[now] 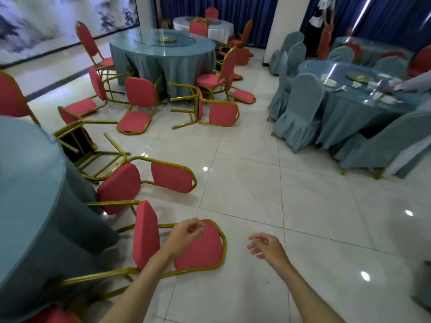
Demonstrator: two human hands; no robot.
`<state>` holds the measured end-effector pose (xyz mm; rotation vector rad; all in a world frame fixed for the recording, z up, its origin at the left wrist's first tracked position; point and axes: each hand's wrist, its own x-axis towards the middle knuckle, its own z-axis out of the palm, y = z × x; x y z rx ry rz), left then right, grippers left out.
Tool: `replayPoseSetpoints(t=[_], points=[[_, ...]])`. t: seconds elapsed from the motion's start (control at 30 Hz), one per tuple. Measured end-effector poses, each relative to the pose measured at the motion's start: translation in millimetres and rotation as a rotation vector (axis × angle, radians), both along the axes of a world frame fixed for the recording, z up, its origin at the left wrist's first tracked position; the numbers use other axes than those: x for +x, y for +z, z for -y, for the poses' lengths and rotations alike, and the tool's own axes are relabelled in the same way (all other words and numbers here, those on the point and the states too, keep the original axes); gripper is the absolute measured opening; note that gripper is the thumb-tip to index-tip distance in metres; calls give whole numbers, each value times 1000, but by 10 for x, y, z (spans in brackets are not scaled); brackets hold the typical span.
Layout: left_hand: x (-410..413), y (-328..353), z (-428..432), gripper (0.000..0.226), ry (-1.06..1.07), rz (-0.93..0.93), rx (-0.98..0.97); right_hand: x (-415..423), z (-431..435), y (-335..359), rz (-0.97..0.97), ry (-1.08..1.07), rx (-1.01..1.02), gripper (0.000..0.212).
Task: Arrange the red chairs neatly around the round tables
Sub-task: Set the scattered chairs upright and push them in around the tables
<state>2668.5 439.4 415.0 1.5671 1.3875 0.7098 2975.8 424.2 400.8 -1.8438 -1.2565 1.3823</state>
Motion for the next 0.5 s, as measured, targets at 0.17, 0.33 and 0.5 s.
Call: replayPoseSetpoints(t=[0.17,0.33,0.5], points=[[84,-25,-661,12,25,22,-14,101,-843,-76,12,10,-11,17],[95,-149,-1371,13,105,42,-29,28,-1661,-124,18,94,-34,15],[32,-319,-2234,15,104,64,-62,-57,-2455,-119,43,133,-32,15]])
